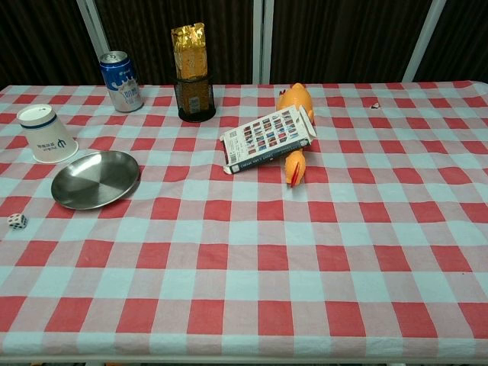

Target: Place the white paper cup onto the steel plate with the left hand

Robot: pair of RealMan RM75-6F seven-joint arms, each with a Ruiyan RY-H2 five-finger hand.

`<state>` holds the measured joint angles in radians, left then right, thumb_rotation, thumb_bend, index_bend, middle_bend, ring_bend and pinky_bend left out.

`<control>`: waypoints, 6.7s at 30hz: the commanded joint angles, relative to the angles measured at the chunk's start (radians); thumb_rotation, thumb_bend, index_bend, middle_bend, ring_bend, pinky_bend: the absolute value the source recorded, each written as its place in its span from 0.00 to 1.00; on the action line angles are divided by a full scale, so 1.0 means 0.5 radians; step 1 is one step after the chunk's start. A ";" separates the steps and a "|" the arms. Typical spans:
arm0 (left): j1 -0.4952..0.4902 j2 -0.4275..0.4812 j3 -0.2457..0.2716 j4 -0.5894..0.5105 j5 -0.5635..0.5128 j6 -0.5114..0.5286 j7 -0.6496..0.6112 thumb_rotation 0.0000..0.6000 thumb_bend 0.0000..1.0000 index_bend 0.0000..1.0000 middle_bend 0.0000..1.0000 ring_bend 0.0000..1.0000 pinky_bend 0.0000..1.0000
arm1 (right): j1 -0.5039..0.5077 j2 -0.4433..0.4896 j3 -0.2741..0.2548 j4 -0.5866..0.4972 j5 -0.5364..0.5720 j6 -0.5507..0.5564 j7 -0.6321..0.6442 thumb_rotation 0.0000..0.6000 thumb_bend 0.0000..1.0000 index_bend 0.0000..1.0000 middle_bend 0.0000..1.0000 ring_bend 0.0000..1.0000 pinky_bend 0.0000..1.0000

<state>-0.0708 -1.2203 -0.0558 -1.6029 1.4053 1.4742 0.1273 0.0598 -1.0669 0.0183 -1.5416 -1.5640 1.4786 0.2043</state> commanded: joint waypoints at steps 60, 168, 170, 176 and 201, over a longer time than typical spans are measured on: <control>-0.576 -0.540 -0.034 0.542 -0.457 -1.049 -0.140 1.00 0.27 0.48 0.80 0.85 0.95 | 0.035 0.023 0.010 0.012 0.012 -0.042 0.003 1.00 0.27 0.15 0.20 0.00 0.07; -0.991 -0.484 -0.298 0.732 -0.060 -1.224 -1.471 1.00 0.26 0.48 0.37 0.22 0.27 | 0.006 0.039 0.025 -0.002 0.028 0.004 -0.013 1.00 0.27 0.15 0.20 0.00 0.07; -1.011 -0.462 -0.254 0.676 -0.044 -1.274 -1.422 1.00 0.26 0.48 0.37 0.22 0.26 | 0.006 0.037 0.024 0.002 0.031 0.001 -0.009 1.00 0.27 0.15 0.20 0.00 0.07; -1.054 -0.470 -0.181 0.607 -0.062 -1.362 -1.287 1.00 0.26 0.48 0.37 0.22 0.25 | 0.000 0.043 0.024 0.005 0.030 0.009 -0.005 1.00 0.27 0.15 0.20 0.00 0.07; -1.075 -0.493 -0.215 0.673 -0.309 -1.457 -1.148 1.00 0.26 0.48 0.37 0.22 0.23 | -0.003 0.033 0.014 0.019 0.022 0.003 0.015 1.00 0.27 0.15 0.20 0.00 0.07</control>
<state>-0.6071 -1.4749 -0.1717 -1.2493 1.2355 0.7491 -0.4407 0.0586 -1.0502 0.0256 -1.5320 -1.5529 1.4800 0.2115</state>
